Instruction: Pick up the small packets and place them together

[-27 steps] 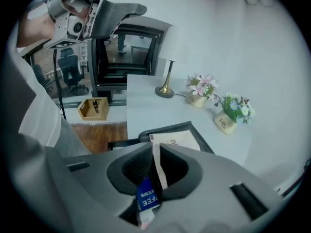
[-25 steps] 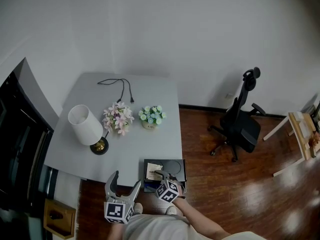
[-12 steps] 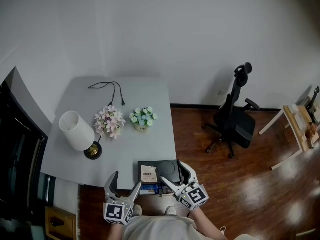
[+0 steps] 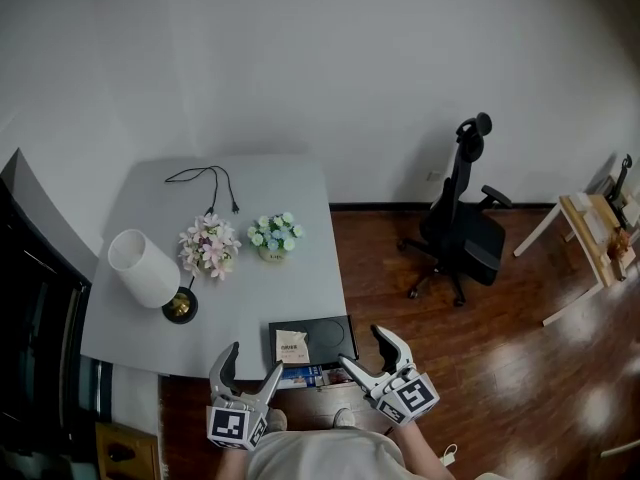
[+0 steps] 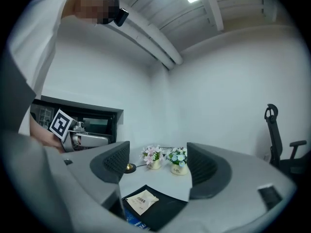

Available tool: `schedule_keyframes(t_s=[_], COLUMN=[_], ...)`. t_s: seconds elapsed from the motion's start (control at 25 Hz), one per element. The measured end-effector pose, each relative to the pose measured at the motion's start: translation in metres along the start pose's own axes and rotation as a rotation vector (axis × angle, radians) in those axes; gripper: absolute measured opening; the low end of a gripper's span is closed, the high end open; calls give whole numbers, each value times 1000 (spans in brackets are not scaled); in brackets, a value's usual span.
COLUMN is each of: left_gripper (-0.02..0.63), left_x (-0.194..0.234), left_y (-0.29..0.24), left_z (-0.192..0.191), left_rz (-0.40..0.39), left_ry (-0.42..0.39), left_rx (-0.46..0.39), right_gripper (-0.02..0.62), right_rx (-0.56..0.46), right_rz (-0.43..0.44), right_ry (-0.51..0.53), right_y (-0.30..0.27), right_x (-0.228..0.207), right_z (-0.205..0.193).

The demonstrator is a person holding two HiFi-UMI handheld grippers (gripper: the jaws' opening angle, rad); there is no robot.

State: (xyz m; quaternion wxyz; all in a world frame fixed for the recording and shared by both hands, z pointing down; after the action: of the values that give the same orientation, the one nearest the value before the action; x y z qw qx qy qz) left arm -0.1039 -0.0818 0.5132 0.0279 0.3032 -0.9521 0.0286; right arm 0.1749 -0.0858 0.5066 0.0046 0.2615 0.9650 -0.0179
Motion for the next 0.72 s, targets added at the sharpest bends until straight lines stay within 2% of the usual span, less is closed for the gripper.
schedule_keyframes(t_s=[0.24,0.32,0.4,0.44,0.52,0.64,0.68,0.72], left_gripper=[385,385,385,385,385,385,385,385], left_x=[0,0,1,2,2,2,3,4], left_y=[4,6,9,11,14,20,22,24], left_z=[4,1,-2,-3,-4,-6,-7,-7], left_rz=[15,28,40,44,50,62,68,74], left_ry=[-8,2,5,4,-1,-1,-1,0], left_rx=[-29,-23,-13,-6,6,14,16,18], right_gripper=[359,359,359,348,262,258,238,167], right_rx=[83,174,312,382,504,644,676,699], right_rz=[69,112,158,185,250,362,395,424], right_ry=[36,68,116,151,243,445,505,552], right_y=[-1,-5,-13,-17,-27,-41,-45,-49], right_x=[10,17,26,32,46,65,70,75], right_z=[-13,-30,-58,-74,-105,-148,-158,-166])
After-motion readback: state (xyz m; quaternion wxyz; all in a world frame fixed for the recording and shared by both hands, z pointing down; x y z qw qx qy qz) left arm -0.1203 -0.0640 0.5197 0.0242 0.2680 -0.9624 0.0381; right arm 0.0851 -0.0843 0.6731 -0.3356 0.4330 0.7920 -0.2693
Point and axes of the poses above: the fingertips, and each gripper's own axes: y backward along the fingers, x to its left, z out of its top, the point moved 8 cm from there along y, backward along the fingers, and after that the axes turned 6 degrees about -z, right-handed, at the moved point
